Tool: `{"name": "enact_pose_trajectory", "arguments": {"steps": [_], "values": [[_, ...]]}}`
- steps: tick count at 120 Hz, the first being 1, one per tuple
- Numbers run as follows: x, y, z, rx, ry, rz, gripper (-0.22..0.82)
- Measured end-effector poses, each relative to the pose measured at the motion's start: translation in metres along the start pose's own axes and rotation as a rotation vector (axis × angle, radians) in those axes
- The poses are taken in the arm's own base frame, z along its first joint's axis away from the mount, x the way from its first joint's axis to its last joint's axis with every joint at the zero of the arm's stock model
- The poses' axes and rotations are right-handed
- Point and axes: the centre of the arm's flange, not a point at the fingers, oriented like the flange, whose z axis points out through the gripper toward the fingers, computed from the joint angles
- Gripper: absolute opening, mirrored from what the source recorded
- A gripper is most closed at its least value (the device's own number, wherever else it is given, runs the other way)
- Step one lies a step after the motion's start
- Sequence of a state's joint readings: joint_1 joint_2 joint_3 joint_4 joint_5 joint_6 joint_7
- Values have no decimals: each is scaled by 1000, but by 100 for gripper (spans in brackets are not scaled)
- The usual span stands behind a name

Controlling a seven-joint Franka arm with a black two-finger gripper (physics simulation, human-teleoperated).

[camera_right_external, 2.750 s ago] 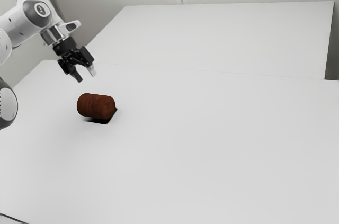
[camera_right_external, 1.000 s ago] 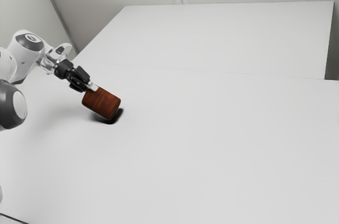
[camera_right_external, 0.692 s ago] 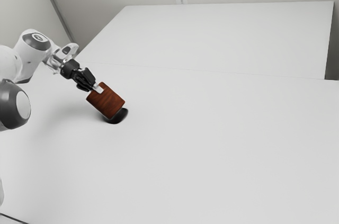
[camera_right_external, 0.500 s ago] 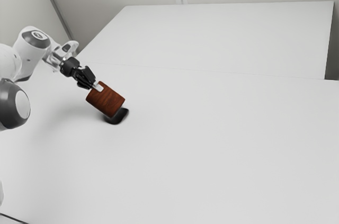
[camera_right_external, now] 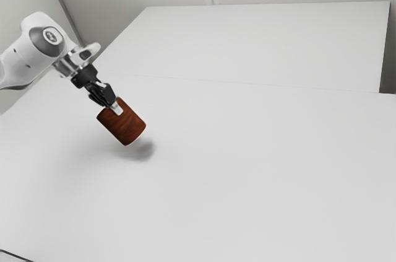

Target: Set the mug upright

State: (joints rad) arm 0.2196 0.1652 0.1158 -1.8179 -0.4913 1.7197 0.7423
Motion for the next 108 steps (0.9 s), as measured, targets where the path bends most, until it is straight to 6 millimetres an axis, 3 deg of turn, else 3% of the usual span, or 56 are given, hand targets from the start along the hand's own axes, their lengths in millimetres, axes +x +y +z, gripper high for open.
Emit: {"name": "enact_pose_trajectory", "arguments": {"steps": [31, 49, 66, 85, 108], "values": [[-2, 54, 16, 329, -81, 154, -18], [-12, 80, 43, 464, -81, 240, -18], [-10, 91, 58, 518, -58, 275, -18], [2, 97, 78, 524, -77, 262, -18], [20, 116, 97, 514, -106, 243, -18]]}}
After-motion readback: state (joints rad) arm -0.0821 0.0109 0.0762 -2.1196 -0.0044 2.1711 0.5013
